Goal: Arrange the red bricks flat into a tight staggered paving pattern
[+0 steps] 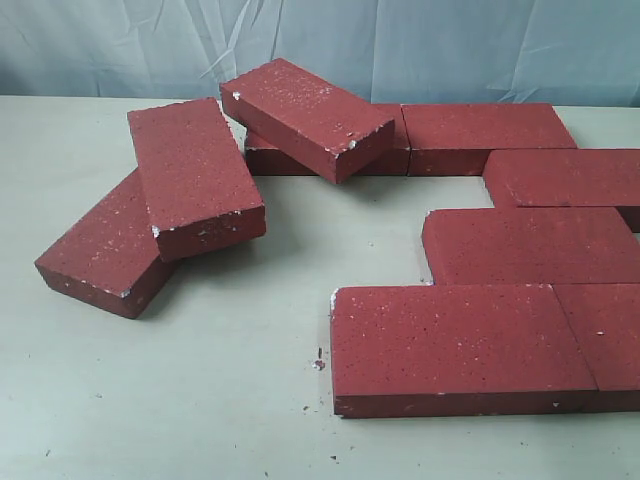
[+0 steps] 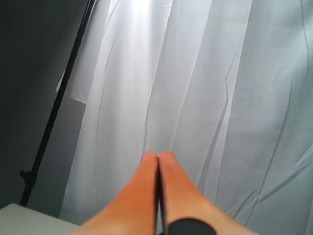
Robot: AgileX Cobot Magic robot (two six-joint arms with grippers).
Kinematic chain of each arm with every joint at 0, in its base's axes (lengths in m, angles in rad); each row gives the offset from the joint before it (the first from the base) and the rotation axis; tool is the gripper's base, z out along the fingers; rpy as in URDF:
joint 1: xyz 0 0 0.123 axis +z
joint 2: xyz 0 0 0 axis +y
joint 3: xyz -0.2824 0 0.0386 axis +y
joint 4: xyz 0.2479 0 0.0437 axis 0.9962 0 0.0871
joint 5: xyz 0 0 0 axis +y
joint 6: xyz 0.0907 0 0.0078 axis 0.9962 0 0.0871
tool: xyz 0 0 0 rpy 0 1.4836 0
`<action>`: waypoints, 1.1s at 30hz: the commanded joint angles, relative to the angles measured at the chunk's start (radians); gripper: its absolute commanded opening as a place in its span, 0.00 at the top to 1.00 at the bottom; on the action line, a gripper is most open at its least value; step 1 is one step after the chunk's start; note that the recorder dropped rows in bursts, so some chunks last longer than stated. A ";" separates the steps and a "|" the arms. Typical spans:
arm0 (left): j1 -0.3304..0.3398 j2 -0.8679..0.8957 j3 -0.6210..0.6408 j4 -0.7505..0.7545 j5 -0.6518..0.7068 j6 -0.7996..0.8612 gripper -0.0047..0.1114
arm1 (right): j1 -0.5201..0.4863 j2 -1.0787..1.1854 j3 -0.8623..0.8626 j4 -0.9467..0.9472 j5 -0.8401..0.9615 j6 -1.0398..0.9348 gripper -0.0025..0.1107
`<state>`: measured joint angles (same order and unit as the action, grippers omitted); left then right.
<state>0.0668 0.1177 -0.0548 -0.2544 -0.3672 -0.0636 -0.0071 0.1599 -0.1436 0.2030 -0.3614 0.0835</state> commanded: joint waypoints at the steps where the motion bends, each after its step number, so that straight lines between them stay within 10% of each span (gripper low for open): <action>1: 0.001 0.124 -0.080 0.061 -0.099 -0.008 0.96 | -0.003 0.106 -0.070 -0.070 -0.017 0.002 0.99; 18: 0.001 0.728 -0.411 0.351 -0.110 -0.006 0.96 | -0.003 0.632 -0.355 -0.310 0.074 0.025 0.99; 33: 0.001 1.231 -0.741 0.449 0.248 -0.006 0.96 | -0.002 1.045 -0.645 -0.357 0.574 -0.004 0.99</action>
<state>0.0668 1.2764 -0.7560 0.1884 -0.1783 -0.0681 -0.0071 1.1483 -0.7608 -0.1482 0.1572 0.1056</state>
